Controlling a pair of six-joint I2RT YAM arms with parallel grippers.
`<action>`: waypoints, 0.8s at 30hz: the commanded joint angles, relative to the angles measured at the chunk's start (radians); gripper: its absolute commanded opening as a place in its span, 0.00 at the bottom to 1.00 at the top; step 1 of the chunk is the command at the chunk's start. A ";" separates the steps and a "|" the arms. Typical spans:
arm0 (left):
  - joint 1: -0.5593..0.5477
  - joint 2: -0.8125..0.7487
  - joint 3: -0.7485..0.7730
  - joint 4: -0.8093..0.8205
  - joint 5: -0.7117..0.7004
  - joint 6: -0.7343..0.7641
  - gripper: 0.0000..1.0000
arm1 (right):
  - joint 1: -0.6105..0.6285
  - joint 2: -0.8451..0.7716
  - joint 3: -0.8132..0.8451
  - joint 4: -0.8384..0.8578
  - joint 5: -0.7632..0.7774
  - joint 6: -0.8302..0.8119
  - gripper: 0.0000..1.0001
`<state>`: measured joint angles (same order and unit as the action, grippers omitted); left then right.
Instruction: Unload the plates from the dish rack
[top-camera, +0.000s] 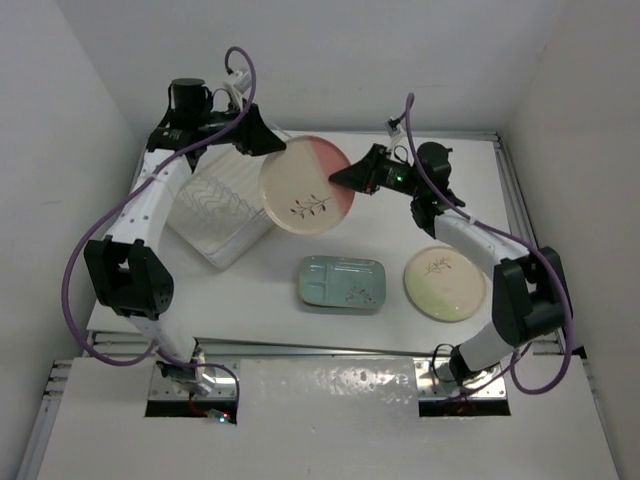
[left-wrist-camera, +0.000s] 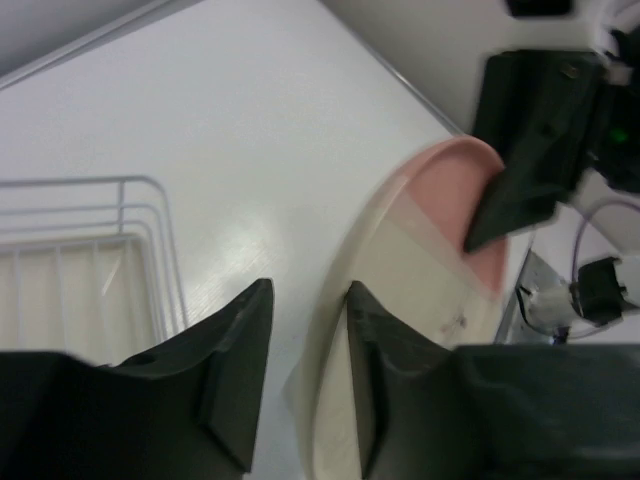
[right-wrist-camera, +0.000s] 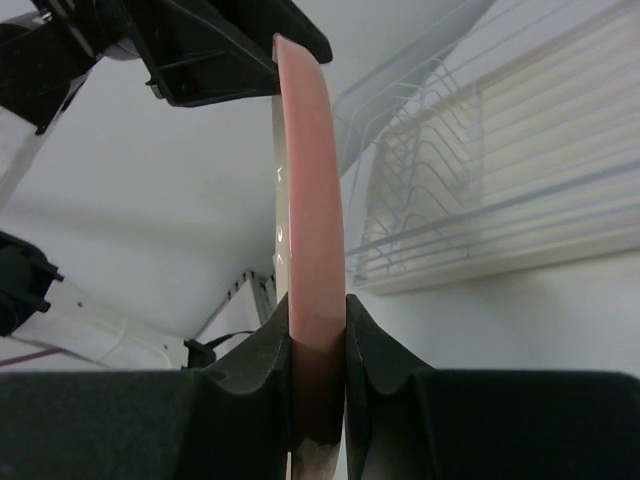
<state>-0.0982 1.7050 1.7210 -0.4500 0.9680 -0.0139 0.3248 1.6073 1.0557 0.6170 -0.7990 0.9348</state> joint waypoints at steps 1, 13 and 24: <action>0.011 -0.018 0.017 -0.022 -0.264 0.068 0.38 | 0.011 -0.151 -0.057 0.029 0.070 0.016 0.00; 0.011 -0.002 0.090 -0.088 -0.506 0.107 0.65 | -0.117 -0.368 -0.412 0.225 0.342 0.350 0.00; 0.090 -0.071 0.032 -0.145 -0.531 0.137 0.66 | -0.497 -0.955 -0.712 -0.463 0.609 0.262 0.00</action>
<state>-0.0505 1.7092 1.7718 -0.5964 0.4133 0.1127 -0.1558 0.7784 0.3435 0.3267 -0.3382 1.2297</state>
